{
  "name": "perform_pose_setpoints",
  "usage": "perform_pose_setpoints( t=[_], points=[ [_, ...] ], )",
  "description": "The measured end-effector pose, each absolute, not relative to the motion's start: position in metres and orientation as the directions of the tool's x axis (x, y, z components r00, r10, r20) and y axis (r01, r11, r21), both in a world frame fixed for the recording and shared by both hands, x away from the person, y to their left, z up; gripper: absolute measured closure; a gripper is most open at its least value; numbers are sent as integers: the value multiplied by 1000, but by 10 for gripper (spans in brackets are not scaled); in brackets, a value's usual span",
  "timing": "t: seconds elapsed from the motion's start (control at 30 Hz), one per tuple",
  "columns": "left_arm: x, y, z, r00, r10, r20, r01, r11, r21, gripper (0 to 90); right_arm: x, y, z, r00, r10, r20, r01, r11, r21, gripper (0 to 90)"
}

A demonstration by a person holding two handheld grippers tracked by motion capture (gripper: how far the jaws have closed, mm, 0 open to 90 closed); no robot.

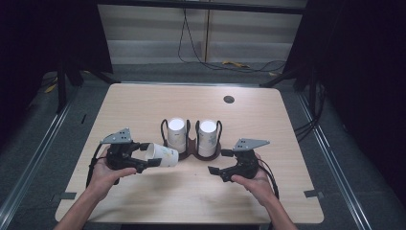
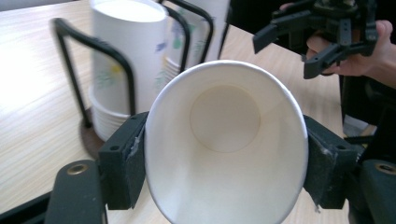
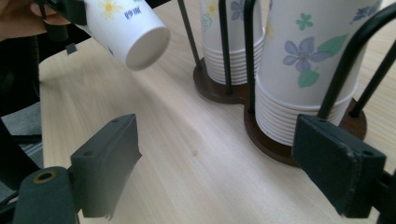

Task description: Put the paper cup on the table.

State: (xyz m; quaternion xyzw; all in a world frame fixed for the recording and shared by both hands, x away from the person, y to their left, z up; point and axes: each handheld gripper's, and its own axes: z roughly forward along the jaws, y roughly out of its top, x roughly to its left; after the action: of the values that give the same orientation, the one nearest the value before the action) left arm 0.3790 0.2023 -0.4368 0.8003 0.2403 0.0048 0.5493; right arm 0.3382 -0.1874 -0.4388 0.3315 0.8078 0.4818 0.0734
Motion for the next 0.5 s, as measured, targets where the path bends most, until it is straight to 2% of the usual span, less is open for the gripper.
perform_pose_setpoints(
  t=[0.5],
  points=[
    [390,232,-436,817,521,-246,430,-266,863,268,338,-196,-441,-749,632,198,478,309,822,163]
  ],
)
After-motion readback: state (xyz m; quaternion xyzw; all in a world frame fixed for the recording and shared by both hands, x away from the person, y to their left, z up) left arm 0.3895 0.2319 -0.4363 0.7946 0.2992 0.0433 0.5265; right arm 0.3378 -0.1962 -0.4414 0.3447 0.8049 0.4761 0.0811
